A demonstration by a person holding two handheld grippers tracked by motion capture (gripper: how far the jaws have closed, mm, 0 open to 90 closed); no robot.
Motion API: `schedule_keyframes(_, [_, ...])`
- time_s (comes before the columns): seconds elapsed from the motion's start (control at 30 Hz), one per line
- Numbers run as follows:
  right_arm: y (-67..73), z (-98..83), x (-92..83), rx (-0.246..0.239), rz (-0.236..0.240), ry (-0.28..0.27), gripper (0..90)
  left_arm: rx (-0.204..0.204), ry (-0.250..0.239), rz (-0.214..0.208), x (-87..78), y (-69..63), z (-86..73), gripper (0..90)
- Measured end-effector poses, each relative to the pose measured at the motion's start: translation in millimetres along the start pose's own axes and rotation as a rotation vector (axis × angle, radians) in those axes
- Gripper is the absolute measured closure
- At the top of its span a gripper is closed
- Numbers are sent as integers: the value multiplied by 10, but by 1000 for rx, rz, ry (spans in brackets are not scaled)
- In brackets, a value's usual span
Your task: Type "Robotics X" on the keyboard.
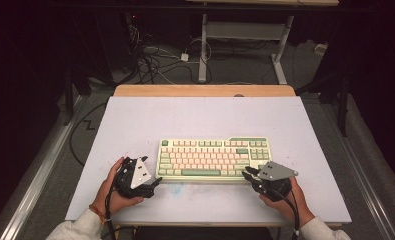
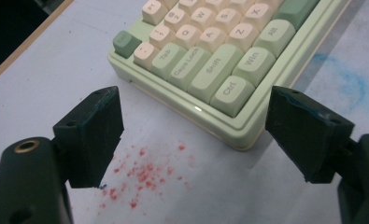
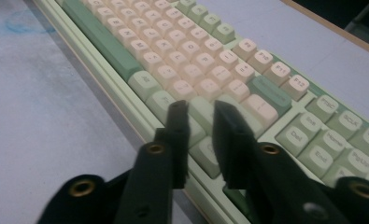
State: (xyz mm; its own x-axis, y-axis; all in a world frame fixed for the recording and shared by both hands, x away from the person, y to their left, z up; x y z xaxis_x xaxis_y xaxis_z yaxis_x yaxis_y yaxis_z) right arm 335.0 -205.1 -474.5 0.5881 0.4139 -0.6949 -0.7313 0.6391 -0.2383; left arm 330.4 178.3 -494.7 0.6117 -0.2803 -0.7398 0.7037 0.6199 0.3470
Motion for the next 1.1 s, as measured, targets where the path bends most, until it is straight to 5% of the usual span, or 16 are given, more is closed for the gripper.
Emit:
schedule_keyframes(0.13, [12, 93, 43, -5, 21, 4, 894, -10, 10, -3, -7, -10, -55, 183])
schedule_keyframes(0.47, [83, 404, 296, -28, 76, 23, 899, -6, 26, -8, 24, -18, -67, 183])
schedule_keyframes(1.1, [57, 822, 746, -65, 74, 57, 900, -4, 35, -20, 36, -24, -79, 185])
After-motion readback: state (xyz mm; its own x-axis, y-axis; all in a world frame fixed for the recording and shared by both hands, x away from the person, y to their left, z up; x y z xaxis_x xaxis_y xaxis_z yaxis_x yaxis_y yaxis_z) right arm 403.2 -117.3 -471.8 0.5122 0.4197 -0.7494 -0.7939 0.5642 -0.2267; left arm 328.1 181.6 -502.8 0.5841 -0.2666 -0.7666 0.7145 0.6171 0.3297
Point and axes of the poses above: each handheld gripper's, and its own axes: x roughly forward along the jaws, z roughly out of its top, y roughly to its left, the point moved 3 cm from there along x, roughly forward along the jaws, and after that the axes turned 10 degrees about y, right-handed, at the moved point
